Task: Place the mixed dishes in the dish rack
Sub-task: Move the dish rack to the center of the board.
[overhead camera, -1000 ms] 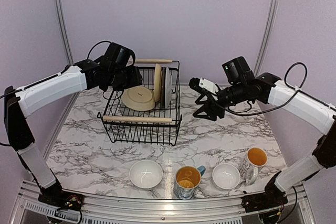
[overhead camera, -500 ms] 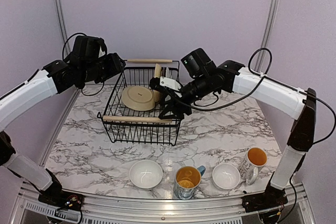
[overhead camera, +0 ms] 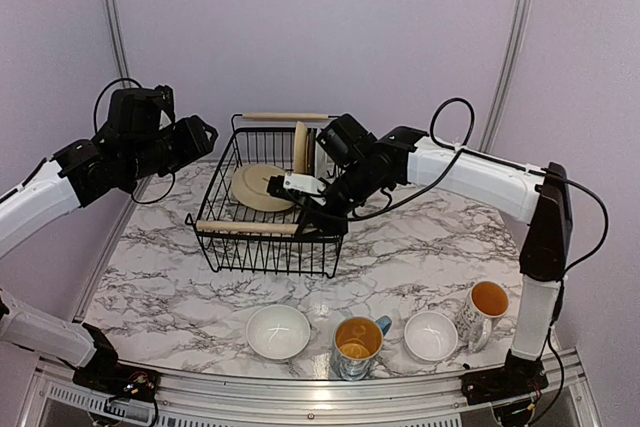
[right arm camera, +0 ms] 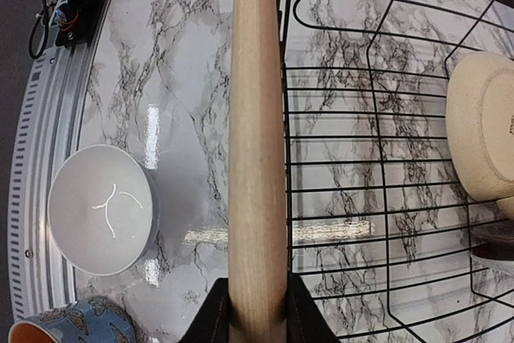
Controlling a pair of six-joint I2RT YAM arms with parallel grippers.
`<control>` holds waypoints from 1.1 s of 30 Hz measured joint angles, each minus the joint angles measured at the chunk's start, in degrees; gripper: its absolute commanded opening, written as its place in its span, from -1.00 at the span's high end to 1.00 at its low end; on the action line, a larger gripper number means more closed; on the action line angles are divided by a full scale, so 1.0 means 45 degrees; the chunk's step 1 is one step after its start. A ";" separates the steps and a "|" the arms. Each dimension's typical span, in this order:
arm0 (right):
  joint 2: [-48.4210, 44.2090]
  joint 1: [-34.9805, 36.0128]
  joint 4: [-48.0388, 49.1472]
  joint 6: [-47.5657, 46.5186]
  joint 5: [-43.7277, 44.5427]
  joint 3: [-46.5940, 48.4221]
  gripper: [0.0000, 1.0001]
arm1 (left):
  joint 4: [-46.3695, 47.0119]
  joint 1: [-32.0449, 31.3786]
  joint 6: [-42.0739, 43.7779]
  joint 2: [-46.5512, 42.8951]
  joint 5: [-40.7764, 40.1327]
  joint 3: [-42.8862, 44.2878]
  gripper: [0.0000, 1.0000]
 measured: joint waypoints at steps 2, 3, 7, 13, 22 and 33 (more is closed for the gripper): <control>-0.0010 0.0000 -0.0024 -0.0170 0.0063 -0.0005 0.73 | 0.0073 0.0000 0.0000 0.0015 0.0189 -0.0029 -0.15; -0.0049 0.0000 -0.0015 -0.0316 0.0107 -0.0049 0.74 | 0.0165 0.0000 -0.0010 0.0053 0.0384 -0.0029 -0.14; -0.0588 0.0000 0.0306 -0.0758 0.0398 -0.0801 0.81 | 0.0340 -0.0078 -0.0112 0.0724 0.1234 0.0253 -0.12; -0.1953 -0.0049 0.0641 -0.1617 0.0699 -0.2501 0.85 | 0.0364 -0.1088 -0.0228 0.2550 0.1919 0.1025 -0.13; -0.3172 -0.0155 0.0447 -0.1666 0.0719 -0.3696 0.25 | -0.0282 -0.2365 -0.1258 0.4172 0.1447 0.1943 -0.13; -0.4673 -0.0330 0.0651 -0.0947 -0.0583 -0.4503 -0.08 | 0.0223 -0.3521 -0.5032 0.6591 -0.0801 0.2909 -0.26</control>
